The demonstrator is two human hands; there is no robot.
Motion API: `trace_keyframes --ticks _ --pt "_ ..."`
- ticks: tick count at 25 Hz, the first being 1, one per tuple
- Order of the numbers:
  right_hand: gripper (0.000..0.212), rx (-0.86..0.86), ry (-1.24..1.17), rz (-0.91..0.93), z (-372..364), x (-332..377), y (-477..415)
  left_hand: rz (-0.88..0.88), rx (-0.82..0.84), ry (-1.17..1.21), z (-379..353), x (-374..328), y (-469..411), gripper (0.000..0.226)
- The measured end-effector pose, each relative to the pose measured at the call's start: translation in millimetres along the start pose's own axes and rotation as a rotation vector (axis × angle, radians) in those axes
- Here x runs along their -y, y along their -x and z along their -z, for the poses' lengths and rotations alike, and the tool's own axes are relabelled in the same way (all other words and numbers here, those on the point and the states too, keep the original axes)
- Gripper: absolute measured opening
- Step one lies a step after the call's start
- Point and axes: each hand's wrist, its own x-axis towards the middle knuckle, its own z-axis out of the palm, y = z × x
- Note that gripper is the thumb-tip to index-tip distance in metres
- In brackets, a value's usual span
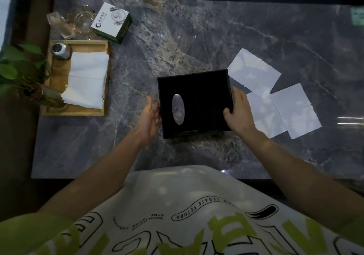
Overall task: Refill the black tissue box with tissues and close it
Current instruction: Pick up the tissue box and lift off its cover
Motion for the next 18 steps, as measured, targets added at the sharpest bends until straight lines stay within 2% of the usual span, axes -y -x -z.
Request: trace_keyframes --ticks 3,8,11,18 --pt "0.068 0.013 0.274 0.243 -10 11 7 -0.018 -0.014 0.003 -2 9 0 0.074" --pt "0.08 0.305 0.39 0.166 -30 8 12 -0.063 -0.023 -0.028 -6 14 -1 0.069" --pt "0.081 0.382 0.312 0.181 -33 0 11 -0.07 -0.035 -0.056 -7 14 0 0.067" --pt "0.083 0.445 0.126 0.173 -35 -12 5 -0.084 -0.098 -0.082 -21 18 5 0.06"
